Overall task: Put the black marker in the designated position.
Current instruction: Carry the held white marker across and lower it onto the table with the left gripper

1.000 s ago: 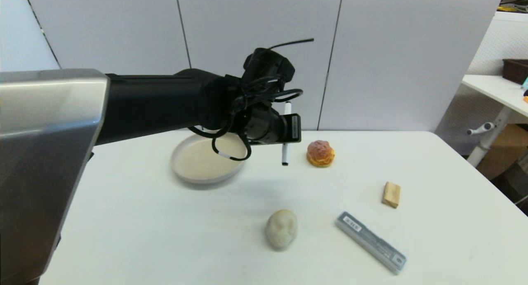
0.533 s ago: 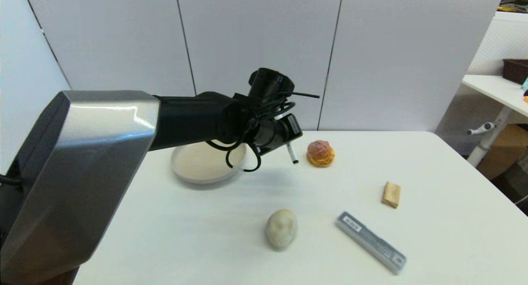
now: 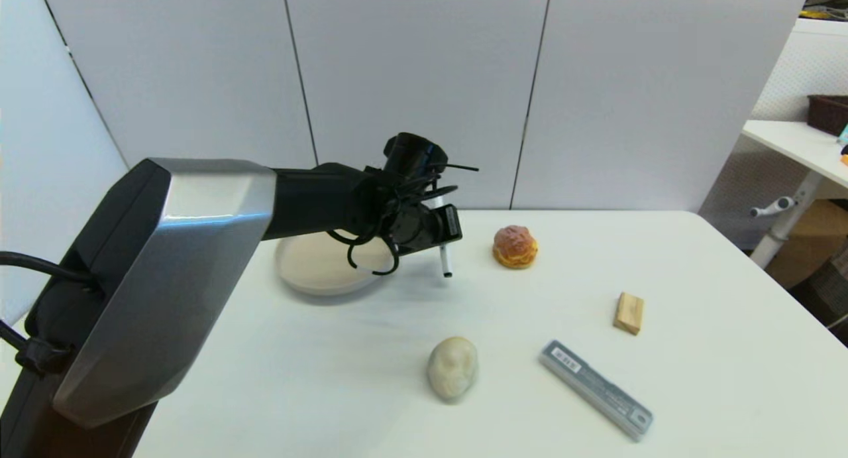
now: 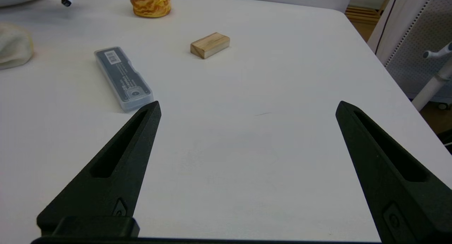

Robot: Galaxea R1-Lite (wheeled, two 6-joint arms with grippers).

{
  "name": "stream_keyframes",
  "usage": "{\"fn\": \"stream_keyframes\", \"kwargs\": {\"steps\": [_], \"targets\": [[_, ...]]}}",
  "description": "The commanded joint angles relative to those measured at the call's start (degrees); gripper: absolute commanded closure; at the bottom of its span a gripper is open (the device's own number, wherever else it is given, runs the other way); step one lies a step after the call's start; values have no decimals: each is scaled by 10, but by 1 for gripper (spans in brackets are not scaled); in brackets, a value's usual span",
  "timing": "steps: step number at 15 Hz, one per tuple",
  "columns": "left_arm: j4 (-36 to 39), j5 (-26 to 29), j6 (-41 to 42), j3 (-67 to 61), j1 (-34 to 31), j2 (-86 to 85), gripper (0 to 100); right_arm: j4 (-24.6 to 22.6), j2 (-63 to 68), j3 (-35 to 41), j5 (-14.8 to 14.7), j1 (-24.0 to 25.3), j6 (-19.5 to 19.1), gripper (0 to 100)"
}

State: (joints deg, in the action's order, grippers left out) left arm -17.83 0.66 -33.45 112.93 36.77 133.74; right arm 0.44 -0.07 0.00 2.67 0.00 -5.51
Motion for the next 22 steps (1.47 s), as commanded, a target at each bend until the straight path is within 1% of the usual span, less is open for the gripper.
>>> {"fn": "stream_keyframes", "kwargs": {"steps": [1,4,7,14,22], "targets": [[-9,9,1,1,-5,12,100,0,1,0,1,0,0,0],[-26,12,0,1,-6,11,100,0,-1,0,1,0,0,0],[-59,33,-3,3,-12,6,100,0,1,0,1,0,0,0],[-55,35,-4,4,-21,5,100,0,1,0,0,0,0,0],[-45,63,-6,7,-27,17,100,0,1,0,1,0,0,0]]}}
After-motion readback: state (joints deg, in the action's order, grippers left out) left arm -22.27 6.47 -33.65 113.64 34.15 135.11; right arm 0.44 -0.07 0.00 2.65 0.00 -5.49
